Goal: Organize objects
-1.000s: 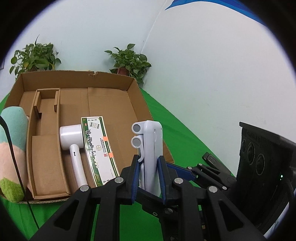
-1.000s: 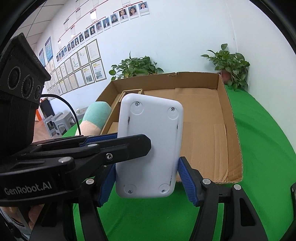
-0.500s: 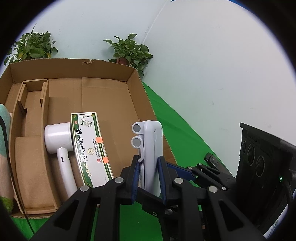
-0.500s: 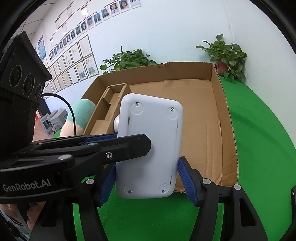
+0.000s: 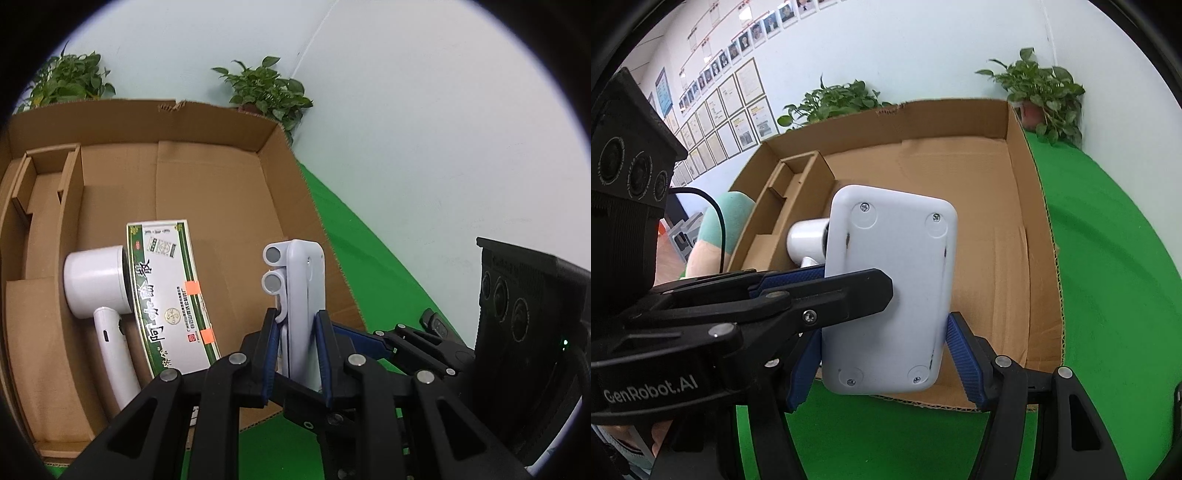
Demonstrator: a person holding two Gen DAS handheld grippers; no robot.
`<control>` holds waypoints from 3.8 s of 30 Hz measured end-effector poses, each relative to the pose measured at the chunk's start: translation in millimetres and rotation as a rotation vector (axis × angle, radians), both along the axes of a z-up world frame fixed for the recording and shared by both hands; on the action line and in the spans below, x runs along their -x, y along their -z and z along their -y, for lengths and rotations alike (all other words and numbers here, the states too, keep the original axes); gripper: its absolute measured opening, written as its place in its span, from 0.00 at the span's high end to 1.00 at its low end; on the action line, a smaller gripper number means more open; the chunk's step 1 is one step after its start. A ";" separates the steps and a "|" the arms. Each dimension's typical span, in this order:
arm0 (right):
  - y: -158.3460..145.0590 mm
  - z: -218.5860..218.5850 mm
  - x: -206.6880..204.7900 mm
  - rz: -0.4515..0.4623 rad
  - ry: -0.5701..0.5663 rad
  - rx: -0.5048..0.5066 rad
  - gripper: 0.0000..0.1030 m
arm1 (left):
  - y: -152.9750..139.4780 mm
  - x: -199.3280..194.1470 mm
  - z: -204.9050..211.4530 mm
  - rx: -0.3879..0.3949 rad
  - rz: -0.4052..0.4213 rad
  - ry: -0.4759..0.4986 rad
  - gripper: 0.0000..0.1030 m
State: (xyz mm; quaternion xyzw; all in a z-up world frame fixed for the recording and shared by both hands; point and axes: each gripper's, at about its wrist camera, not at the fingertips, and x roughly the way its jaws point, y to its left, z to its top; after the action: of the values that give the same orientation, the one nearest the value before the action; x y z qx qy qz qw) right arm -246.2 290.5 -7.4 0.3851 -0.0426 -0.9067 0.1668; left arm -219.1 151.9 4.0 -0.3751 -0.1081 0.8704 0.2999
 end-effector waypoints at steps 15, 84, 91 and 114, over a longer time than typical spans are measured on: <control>50.6 -8.9 36.6 0.157 -0.021 0.006 0.39 | 44.8 30.9 -12.3 0.020 0.120 -0.034 0.82; 64.2 69.3 -26.2 -0.197 0.183 -0.181 0.00 | 59.1 -64.0 123.6 0.390 -0.195 -0.586 0.17; 65.0 67.7 -26.4 -0.195 0.182 -0.174 0.00 | 57.3 -64.9 122.2 0.401 -0.199 -0.588 0.17; 65.6 67.2 -25.1 -0.196 0.180 -0.167 0.00 | 52.5 -66.8 121.9 0.424 -0.214 -0.598 0.17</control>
State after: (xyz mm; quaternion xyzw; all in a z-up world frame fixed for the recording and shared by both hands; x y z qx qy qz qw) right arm -221.1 223.3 -73.0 0.3018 0.0153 -0.9516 0.0557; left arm -152.3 29.9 -48.5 -0.2877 0.0018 0.9568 -0.0423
